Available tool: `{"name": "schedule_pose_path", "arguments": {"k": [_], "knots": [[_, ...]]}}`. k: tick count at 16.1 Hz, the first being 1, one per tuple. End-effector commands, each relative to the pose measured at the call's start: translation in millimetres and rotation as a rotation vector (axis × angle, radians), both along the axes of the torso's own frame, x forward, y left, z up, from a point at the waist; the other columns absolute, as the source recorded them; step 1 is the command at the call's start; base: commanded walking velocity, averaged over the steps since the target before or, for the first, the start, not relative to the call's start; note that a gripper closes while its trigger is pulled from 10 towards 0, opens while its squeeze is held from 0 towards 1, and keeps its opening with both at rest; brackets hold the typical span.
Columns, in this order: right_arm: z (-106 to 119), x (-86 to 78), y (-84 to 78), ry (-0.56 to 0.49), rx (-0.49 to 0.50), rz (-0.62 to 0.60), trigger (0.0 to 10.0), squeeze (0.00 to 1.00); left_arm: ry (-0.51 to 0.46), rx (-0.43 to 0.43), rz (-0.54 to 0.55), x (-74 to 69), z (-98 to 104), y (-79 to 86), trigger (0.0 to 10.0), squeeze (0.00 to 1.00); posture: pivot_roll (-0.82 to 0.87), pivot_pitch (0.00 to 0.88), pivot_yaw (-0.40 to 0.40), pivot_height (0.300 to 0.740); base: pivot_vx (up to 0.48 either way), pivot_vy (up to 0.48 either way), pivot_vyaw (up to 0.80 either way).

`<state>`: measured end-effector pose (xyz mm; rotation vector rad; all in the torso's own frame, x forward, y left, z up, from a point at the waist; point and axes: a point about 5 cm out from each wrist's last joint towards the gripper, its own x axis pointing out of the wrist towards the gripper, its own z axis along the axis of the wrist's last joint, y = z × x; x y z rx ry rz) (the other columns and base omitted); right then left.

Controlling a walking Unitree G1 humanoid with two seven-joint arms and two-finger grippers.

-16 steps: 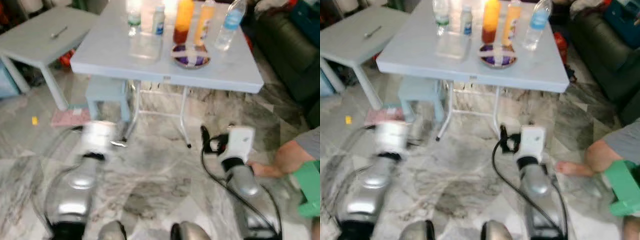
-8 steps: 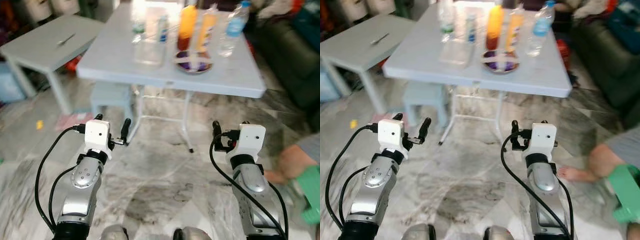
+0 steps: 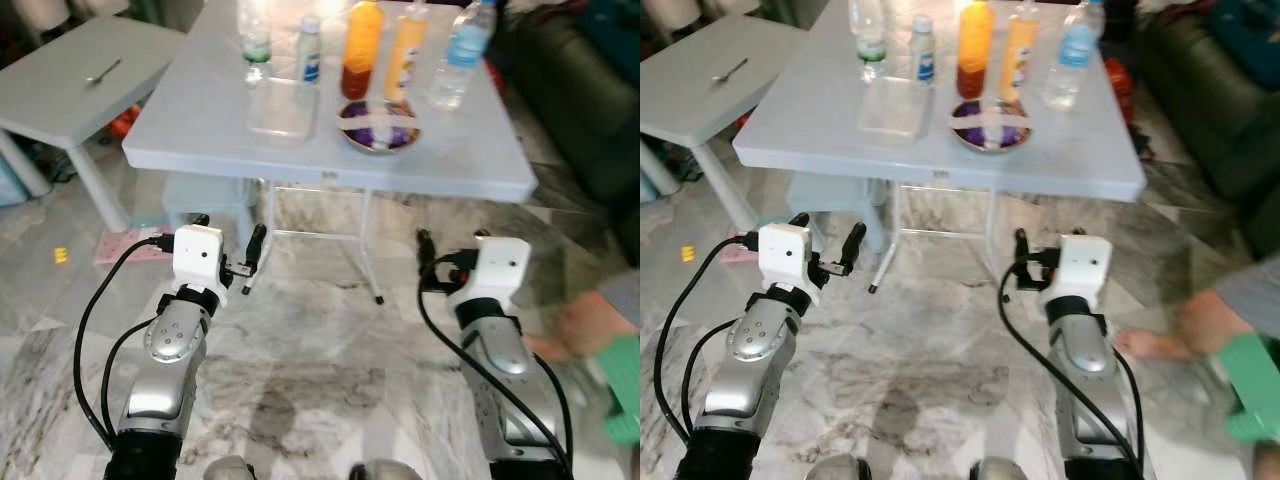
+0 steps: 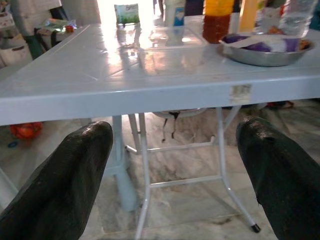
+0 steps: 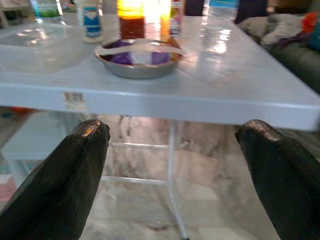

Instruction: Restocking fridge

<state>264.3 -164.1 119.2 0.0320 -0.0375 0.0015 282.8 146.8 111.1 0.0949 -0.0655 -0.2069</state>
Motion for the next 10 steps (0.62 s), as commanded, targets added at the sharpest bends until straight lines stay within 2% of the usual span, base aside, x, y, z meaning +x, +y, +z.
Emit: {"name": "schedule_pose_path", "arguments": {"k": [1, 4, 10], "knots": [[4.6, -1.7, 0.6, -0.016, 0.007, 0.002, 10.0, 0.0, 0.001, 0.003, -0.014, -2.0, -0.1, -3.1, 10.0, 0.0, -0.03, 0.111, -0.017, 0.74, 0.48, 0.0, 0.0], [0.6, -3.8, 1.2, 0.011, 0.062, -0.026, 10.0, 0.0, 0.016, -0.009, -0.02, -2.4, -2.2, -7.0, 10.0, 0.0, -0.04, 0.114, -0.01, 0.74, 0.48, 0.0, 0.0], [2.0, -2.7, -5.3, 0.01, 0.052, -0.057, 10.0, 0.0, 0.019, -0.023, -0.028, 0.1, -0.2, -9.3, 10.0, 0.0, -0.04, 0.128, -0.011, 0.74, 0.474, 0.0, 0.0]]}}
